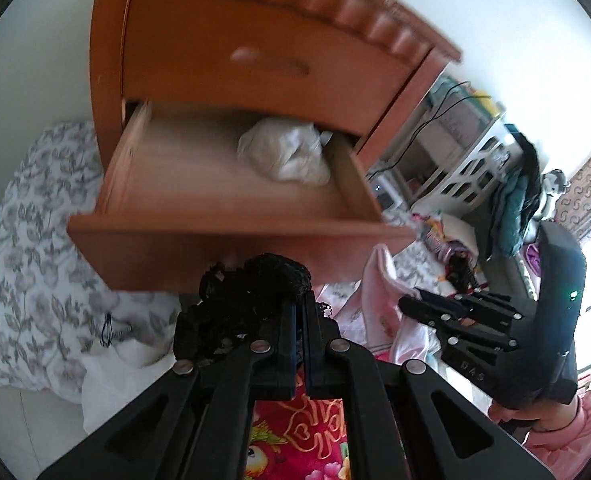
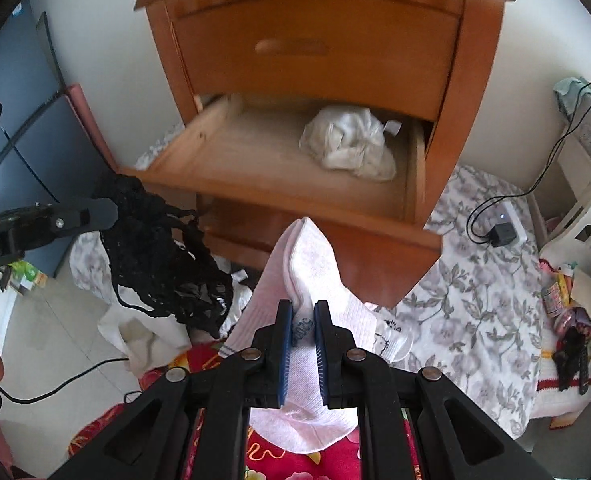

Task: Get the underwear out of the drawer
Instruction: 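Lift the black lace item with the left gripper while the right lifts the pink sock, then lower both held items onto the red blanket and open both grippers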

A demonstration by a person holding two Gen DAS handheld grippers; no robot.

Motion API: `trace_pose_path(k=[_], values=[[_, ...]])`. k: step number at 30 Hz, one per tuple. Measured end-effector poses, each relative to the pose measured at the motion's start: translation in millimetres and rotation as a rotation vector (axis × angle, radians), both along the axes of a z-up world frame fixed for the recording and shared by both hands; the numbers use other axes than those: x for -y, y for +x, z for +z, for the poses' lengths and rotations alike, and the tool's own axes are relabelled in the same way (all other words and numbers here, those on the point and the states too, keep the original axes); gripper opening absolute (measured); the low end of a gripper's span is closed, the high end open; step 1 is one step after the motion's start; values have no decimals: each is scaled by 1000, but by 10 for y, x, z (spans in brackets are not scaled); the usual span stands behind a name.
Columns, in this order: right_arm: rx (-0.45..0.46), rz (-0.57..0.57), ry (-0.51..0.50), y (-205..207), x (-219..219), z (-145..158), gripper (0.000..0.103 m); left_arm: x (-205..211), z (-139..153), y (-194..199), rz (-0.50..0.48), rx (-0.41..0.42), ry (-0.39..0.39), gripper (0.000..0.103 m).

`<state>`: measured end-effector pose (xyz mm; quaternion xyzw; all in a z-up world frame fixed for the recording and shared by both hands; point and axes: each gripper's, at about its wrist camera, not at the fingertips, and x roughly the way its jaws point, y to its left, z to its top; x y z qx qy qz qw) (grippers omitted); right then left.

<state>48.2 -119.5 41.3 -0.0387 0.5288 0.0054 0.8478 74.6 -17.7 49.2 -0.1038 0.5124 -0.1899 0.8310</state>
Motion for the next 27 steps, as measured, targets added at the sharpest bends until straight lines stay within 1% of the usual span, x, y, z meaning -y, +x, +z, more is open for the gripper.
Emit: trace_pose_path(k=[4,10,14,17,20,21,22,23,24,27], values=[[-31,-6,-4,37,19,-180,13,-27,-254,48,11,-57,9,2],[-67,-29,-10,94,91,-367,14,-46,-469,118,30,-105,28,2],[-78,-39,-12,127,120,-422,14,-69,-583,134,38,-140,36,2],[-86,-34,-12,135,120,-444,14,-73,-662,148,47,-162,56,3],[-93,-37,-12,140,127,-467,14,-93,-707,160,55,-174,63,7],[-96,-39,-11,141,130,-478,14,-99,-712,161,58,-177,66,15],[-100,-41,-11,142,137,-491,14,-107,-718,163,63,-181,73,37],[-103,-42,-11,141,141,-502,14,-117,-725,166,67,-182,76,51],[-106,-44,-13,140,145,-513,15,-128,-726,164,72,-181,76,69],[-114,-53,-11,141,166,-537,20,-142,-736,170,78,-186,83,71]])
